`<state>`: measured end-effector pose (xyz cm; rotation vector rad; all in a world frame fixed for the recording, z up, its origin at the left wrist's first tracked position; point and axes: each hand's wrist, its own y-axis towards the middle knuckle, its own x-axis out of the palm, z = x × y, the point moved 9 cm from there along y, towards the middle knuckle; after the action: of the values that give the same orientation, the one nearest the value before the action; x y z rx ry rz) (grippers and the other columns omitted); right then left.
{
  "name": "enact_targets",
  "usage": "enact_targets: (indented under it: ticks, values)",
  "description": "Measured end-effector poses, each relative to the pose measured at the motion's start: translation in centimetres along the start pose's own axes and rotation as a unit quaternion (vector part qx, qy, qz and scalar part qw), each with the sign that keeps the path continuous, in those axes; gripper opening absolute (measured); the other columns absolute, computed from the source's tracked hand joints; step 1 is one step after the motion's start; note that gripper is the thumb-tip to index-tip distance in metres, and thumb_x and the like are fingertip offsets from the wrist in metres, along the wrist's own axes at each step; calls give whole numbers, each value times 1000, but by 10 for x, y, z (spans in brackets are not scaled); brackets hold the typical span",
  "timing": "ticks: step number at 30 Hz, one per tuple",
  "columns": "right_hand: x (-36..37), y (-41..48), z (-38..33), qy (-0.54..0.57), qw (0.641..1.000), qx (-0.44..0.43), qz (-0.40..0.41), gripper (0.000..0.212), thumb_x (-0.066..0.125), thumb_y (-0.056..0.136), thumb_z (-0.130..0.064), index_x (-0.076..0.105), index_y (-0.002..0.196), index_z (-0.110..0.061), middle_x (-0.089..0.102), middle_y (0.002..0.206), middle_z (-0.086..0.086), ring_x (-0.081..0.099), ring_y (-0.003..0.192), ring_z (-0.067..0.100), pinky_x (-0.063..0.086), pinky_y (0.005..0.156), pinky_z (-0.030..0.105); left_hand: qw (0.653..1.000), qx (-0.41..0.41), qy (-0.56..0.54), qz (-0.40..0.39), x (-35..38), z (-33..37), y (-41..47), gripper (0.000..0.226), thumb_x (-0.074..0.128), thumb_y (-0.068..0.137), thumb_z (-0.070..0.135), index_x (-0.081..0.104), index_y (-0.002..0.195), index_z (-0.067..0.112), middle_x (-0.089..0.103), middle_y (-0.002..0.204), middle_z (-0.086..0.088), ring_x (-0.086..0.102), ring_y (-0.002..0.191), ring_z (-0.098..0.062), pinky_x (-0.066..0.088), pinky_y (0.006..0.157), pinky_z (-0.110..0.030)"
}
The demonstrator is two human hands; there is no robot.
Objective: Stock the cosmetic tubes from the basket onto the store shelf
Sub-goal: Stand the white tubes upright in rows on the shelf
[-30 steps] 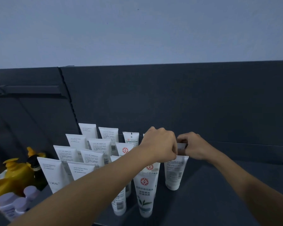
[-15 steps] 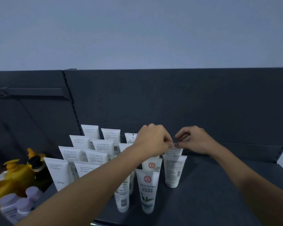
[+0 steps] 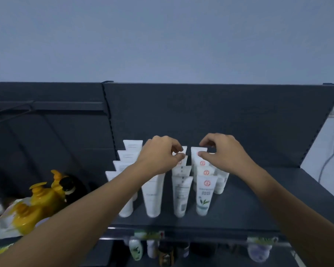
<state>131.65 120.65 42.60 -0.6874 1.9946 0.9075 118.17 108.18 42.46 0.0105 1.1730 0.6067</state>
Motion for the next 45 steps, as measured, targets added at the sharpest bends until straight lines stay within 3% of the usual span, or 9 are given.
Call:
enact_targets:
  ticks: [7, 11, 16, 23, 29, 33, 39, 41, 45]
  values:
    - [39, -74, -120, 19, 1000, -11, 9, 27, 75, 86, -40, 69, 110, -30, 68, 108, -14, 63, 106, 10, 54, 92, 37, 999, 40, -13, -26, -37, -60, -98, 23, 66, 91, 46, 75, 106, 33, 75, 96, 18, 68, 90, 1, 59, 82, -31]
    - [85, -122, -170, 34, 998, -53, 8, 30, 79, 83, -35, 70, 109, -21, 70, 100, -6, 65, 95, 15, 56, 84, 40, 998, 48, -25, -42, -31, -102, -154, 19, 65, 89, 44, 75, 102, 33, 75, 90, 19, 69, 87, 0, 59, 79, -33]
    - [168, -178, -193, 19, 997, -30, -72, 31, 78, 84, -33, 68, 111, -23, 67, 106, -6, 63, 100, 15, 54, 87, 38, 996, 22, -34, -81, 13, -165, -222, 18, 70, 87, 40, 76, 101, 31, 77, 90, 14, 71, 86, -8, 59, 77, -35]
    - [310, -248, -167, 37, 982, 13, -183, 34, 81, 84, -18, 67, 115, -16, 67, 108, 0, 63, 100, 18, 52, 85, 32, 977, -71, -45, -195, 128, -262, -307, 20, 72, 88, 37, 74, 106, 30, 76, 94, 11, 71, 91, -12, 58, 80, -36]
    - [454, -308, -115, 40, 957, 84, -276, 32, 72, 88, -13, 67, 120, -16, 66, 118, 3, 64, 107, 22, 52, 83, 34, 932, -153, -20, -327, 277, -340, -392, 24, 63, 86, 42, 70, 105, 29, 75, 101, 3, 71, 97, -23, 60, 82, -40]
    - [543, -354, -79, 22, 930, 138, -340, 27, 65, 90, -10, 65, 117, -14, 61, 124, 8, 64, 104, 26, 47, 79, 30, 913, -166, 10, -372, 372, -380, -439, 39, 65, 87, 43, 63, 124, 33, 69, 122, -1, 65, 111, -27, 56, 89, -40]
    - [644, -404, -43, -63, 885, 188, -421, 52, 51, 99, -14, 40, 149, -10, 33, 153, 20, 39, 139, 39, 38, 115, 44, 913, -141, 38, -381, 461, -407, -462, 73, 66, 90, 46, 38, 150, 17, 43, 151, -9, 43, 136, -31, 34, 111, -42]
    - [662, -407, -35, -79, 878, 206, -426, 58, 50, 102, -15, 29, 156, -9, 21, 158, 25, 32, 144, 40, 35, 117, 49, 912, -144, 24, -382, 480, -409, -462, 81, 64, 92, 48, 27, 157, 16, 33, 158, -10, 33, 144, -32, 28, 117, -44]
    - [674, -406, -30, -151, 888, 216, -377, 78, 62, 95, -11, 18, 160, -9, 12, 159, 35, 31, 144, 48, 33, 120, 50, 923, -128, 58, -359, 503, -406, -460, 65, 56, 98, 46, 32, 151, 16, 41, 150, -14, 39, 139, -34, 32, 109, -44]
